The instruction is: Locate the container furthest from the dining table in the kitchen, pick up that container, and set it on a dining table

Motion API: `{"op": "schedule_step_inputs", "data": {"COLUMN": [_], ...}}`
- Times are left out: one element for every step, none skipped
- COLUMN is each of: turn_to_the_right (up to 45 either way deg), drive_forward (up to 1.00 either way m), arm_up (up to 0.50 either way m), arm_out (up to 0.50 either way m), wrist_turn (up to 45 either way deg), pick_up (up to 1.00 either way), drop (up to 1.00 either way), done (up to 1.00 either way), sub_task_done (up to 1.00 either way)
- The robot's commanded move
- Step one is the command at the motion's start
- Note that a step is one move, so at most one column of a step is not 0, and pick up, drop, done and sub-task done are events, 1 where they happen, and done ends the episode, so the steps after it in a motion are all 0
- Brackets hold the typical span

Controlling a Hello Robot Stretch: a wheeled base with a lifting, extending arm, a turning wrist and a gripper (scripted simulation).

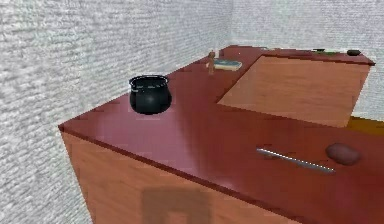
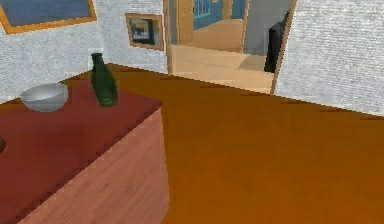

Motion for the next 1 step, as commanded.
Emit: {"op": "schedule_step_inputs", "data": {"turn_to_the_right": [-33.0], "drive_forward": [0.00], "arm_up": [0.00], "arm_out": [0.00], "wrist_turn": [0.0], "pick_up": [0.00], "drop": [0.00], "done": [0.00], "sub_task_done": [0.00]}}
